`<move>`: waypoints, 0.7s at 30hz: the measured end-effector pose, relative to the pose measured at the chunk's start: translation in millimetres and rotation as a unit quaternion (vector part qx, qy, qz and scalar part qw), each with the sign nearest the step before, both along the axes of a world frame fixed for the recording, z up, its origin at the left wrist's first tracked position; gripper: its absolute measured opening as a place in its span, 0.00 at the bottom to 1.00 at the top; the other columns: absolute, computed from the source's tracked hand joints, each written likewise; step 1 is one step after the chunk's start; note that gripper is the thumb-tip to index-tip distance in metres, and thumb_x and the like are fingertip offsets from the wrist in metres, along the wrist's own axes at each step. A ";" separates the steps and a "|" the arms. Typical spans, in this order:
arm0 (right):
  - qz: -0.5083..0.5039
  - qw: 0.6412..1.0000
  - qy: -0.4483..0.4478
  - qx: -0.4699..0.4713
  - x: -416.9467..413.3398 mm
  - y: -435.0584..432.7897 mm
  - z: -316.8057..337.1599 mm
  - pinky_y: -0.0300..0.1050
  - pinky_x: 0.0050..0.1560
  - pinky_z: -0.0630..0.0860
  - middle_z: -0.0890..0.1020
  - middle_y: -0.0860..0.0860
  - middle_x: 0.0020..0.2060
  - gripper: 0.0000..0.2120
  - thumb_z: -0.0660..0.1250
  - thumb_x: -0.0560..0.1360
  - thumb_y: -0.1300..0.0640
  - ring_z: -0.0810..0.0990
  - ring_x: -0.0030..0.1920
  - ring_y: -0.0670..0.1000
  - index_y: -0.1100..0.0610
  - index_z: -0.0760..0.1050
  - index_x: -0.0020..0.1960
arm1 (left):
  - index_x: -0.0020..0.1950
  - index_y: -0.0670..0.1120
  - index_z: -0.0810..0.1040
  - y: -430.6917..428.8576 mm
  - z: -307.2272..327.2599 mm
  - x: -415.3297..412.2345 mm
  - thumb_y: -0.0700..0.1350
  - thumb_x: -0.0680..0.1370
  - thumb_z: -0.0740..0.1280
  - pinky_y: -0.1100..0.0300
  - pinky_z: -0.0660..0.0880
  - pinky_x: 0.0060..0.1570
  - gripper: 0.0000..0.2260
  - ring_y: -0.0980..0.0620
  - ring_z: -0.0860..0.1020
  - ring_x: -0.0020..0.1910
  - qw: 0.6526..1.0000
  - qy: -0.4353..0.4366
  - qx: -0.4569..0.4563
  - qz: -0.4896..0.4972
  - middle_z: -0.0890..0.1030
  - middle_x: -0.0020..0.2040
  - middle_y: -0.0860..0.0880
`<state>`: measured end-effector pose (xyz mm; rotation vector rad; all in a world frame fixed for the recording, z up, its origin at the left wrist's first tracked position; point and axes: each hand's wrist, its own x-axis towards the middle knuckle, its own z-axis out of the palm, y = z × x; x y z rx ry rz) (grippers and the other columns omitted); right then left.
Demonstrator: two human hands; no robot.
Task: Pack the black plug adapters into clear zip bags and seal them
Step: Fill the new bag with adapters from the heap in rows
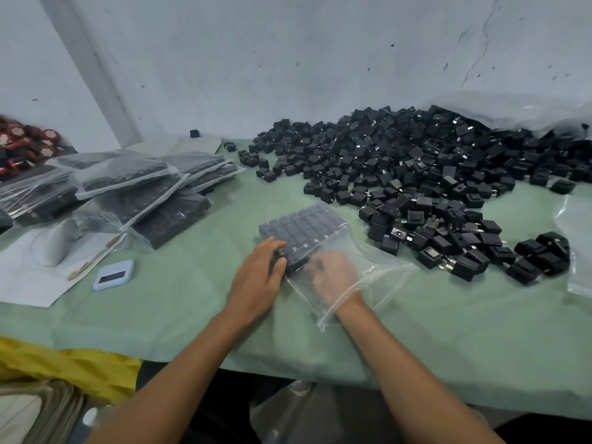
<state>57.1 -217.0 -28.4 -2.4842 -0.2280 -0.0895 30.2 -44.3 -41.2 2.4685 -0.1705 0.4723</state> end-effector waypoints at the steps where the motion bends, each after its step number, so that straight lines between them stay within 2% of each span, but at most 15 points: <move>1: 0.002 1.000 -0.001 -0.006 -1.1 0.1 0.7 0.52 0.53 0.78 0.83 0.56 0.46 0.09 0.62 0.80 0.59 0.82 0.50 0.57 0.60 0.81 0.50 | 0.67 0.55 0.73 -2.4 0.6 0.1 0.48 0.83 0.60 0.50 0.67 0.69 0.13 0.51 0.71 0.70 0.999 -0.019 0.032 -0.009 0.73 0.71 0.52; 4: 0.011 1.000 0.001 -0.011 -2.0 0.0 0.6 0.51 0.52 0.77 0.83 0.58 0.47 0.10 0.61 0.81 0.58 0.81 0.50 0.58 0.59 0.80 0.49 | 0.64 0.49 0.78 -12.6 4.4 0.6 0.43 0.83 0.62 0.53 0.68 0.67 0.12 0.49 0.73 0.66 0.991 -0.064 0.111 -0.030 0.77 0.67 0.50; 7: 0.001 1.000 0.000 0.004 -2.1 -2.5 -1.3 0.48 0.46 0.72 0.83 0.59 0.47 0.12 0.62 0.81 0.54 0.80 0.50 0.60 0.59 0.81 0.50 | 0.64 0.46 0.79 -17.7 6.2 0.1 0.41 0.82 0.64 0.51 0.71 0.65 0.12 0.47 0.75 0.65 0.987 -0.082 0.135 -0.035 0.78 0.66 0.49; 9: -0.012 1.000 -0.003 0.007 -1.7 -3.3 -3.5 0.45 0.43 0.68 0.83 0.59 0.47 0.12 0.62 0.81 0.53 0.80 0.49 0.60 0.59 0.81 0.50 | 0.66 0.47 0.78 -17.0 5.0 -2.3 0.41 0.82 0.63 0.51 0.70 0.67 0.13 0.46 0.73 0.67 0.986 -0.073 0.143 -0.037 0.77 0.68 0.49; 11: -0.023 1.000 -0.009 0.006 -1.5 2.7 -8.1 0.45 0.48 0.71 0.82 0.57 0.49 0.12 0.59 0.82 0.54 0.80 0.51 0.57 0.59 0.79 0.53 | 0.70 0.49 0.75 -15.4 3.5 -4.8 0.42 0.84 0.60 0.52 0.65 0.71 0.15 0.47 0.69 0.71 0.986 -0.051 0.153 -0.045 0.73 0.72 0.49; 13: -0.029 1.000 -0.007 0.011 -3.4 11.8 -11.4 0.47 0.59 0.72 0.80 0.56 0.53 0.13 0.54 0.84 0.55 0.78 0.56 0.55 0.58 0.75 0.59 | 0.73 0.51 0.72 -13.7 1.8 -6.3 0.43 0.84 0.58 0.53 0.61 0.74 0.17 0.48 0.64 0.75 0.987 -0.027 0.150 -0.049 0.70 0.75 0.50; 16: -0.022 0.999 0.011 0.031 1.5 11.7 -16.4 0.47 0.62 0.72 0.79 0.54 0.53 0.13 0.55 0.84 0.55 0.78 0.57 0.54 0.59 0.76 0.60 | 0.74 0.52 0.70 -12.3 0.9 -7.9 0.43 0.85 0.57 0.54 0.60 0.75 0.18 0.49 0.61 0.77 0.988 -0.011 0.146 -0.049 0.68 0.76 0.52; 18: -0.017 0.999 -0.011 0.028 0.1 7.4 -15.5 0.44 0.56 0.72 0.81 0.53 0.50 0.11 0.58 0.83 0.53 0.79 0.52 0.52 0.57 0.77 0.56 | 0.75 0.53 0.70 -12.4 1.2 -8.0 0.43 0.85 0.57 0.54 0.60 0.75 0.18 0.50 0.60 0.77 0.988 -0.007 0.146 -0.049 0.67 0.76 0.53; 21: -0.020 0.993 -0.020 0.115 -7.5 4.4 -14.8 0.40 0.46 0.70 0.79 0.49 0.42 0.07 0.64 0.80 0.50 0.77 0.43 0.49 0.53 0.75 0.49 | 0.74 0.53 0.70 -12.9 1.4 -8.6 0.44 0.85 0.57 0.56 0.58 0.75 0.18 0.52 0.60 0.77 0.989 -0.002 0.142 -0.047 0.66 0.77 0.54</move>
